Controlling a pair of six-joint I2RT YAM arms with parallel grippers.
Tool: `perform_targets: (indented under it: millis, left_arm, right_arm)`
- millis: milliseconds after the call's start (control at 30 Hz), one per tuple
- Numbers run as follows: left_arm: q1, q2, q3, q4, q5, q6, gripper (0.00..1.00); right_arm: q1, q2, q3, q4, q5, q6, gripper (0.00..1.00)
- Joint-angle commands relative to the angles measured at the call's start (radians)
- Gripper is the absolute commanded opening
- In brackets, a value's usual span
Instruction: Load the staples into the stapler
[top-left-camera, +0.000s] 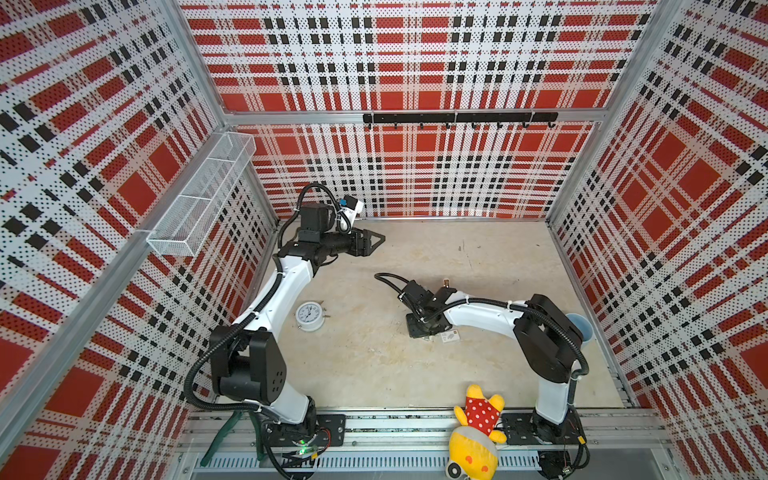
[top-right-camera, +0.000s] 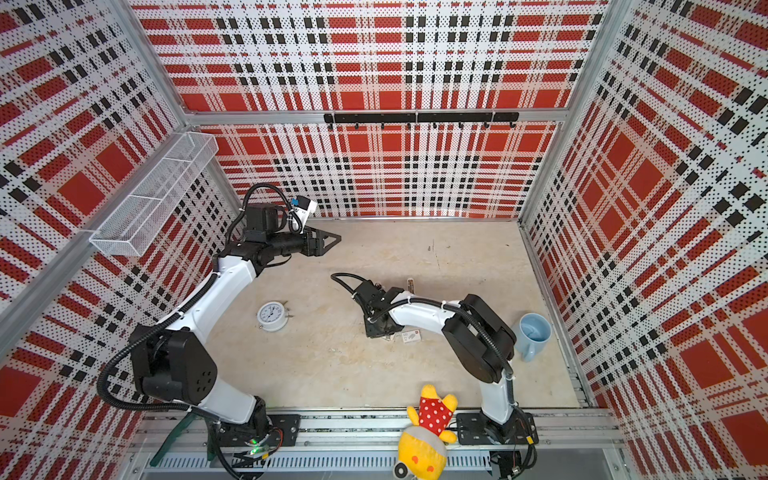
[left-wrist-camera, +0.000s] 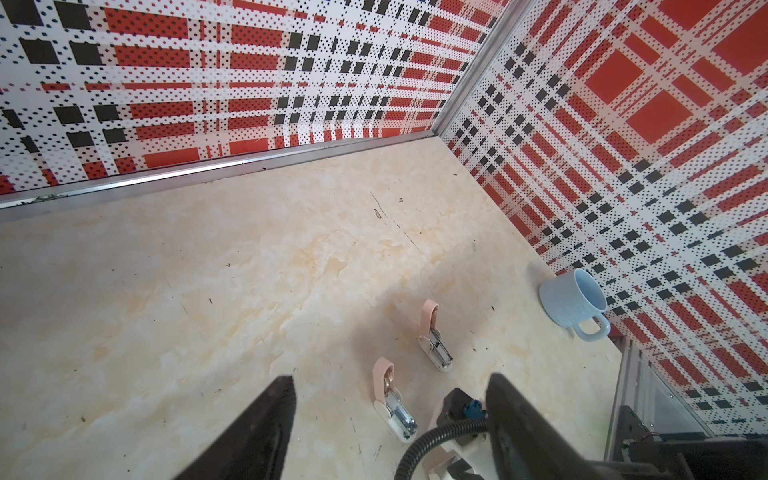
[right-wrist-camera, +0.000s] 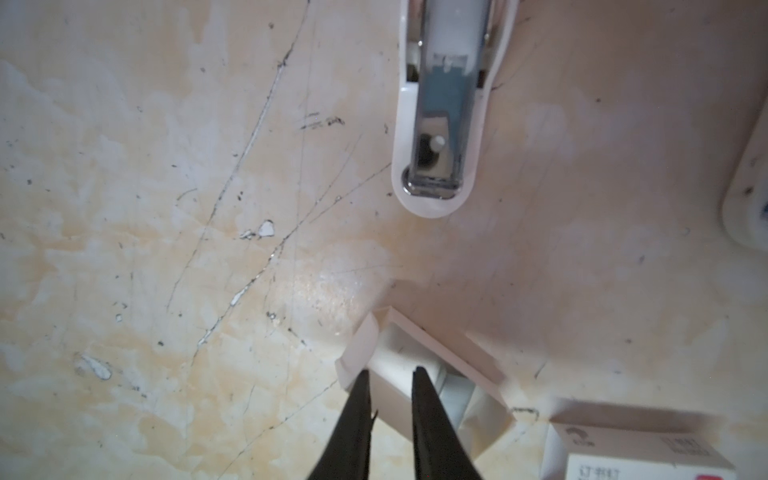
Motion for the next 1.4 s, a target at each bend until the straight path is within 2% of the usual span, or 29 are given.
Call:
perform_targets:
  millis: [0,1367]
  left_arm:
    - [0.007,-0.034,-0.003,0.024,0.015,-0.018,0.75]
    - [0.004,-0.034,-0.005,0.028,0.018,-0.02,0.75]
  right_arm:
    - [0.002,-0.043,0.005,-0.027,0.036,0.003,0.2]
    - [-0.034,-0.022,-0.058,-0.044,0.054,0.065,0.21]
